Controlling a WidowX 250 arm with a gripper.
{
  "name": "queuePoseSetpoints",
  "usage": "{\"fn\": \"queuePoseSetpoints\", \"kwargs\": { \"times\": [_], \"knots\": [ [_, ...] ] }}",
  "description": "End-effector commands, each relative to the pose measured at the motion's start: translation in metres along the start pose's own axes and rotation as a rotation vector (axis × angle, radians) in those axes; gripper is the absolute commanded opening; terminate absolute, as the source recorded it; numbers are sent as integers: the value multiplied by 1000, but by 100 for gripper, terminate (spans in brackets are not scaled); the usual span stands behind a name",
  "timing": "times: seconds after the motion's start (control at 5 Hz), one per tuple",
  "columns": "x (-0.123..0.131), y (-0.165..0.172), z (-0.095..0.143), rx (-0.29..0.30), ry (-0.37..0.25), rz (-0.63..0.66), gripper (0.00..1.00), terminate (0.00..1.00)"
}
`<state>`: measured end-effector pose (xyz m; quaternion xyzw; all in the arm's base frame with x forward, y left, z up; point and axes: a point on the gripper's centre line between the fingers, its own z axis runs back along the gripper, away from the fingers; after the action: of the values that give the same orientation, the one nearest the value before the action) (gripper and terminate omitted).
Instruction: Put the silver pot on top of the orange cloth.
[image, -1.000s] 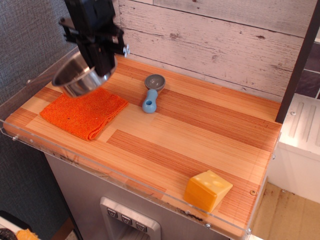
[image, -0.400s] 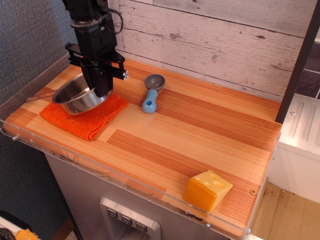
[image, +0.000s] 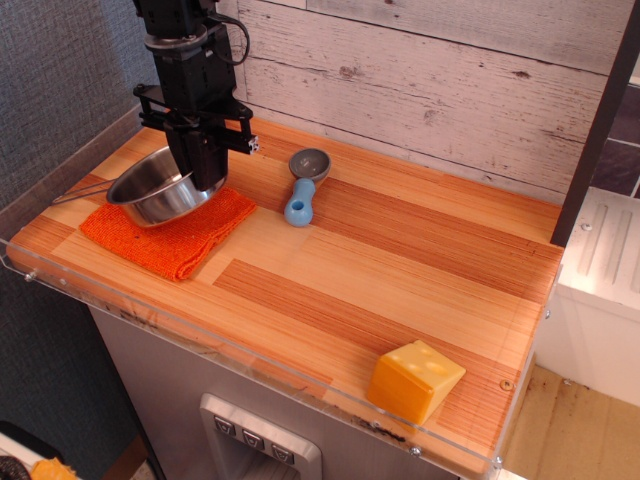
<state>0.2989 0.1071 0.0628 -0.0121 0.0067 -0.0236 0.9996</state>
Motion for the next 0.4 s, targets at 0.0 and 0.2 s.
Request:
{"fn": "queuePoseSetpoints", "kwargs": {
  "times": [0.0, 0.2],
  "knots": [
    [-8, 5, 16, 22, -19, -2, 100, 0],
    [-13, -2, 21, -1, -26, 10, 100, 0]
  ]
}}
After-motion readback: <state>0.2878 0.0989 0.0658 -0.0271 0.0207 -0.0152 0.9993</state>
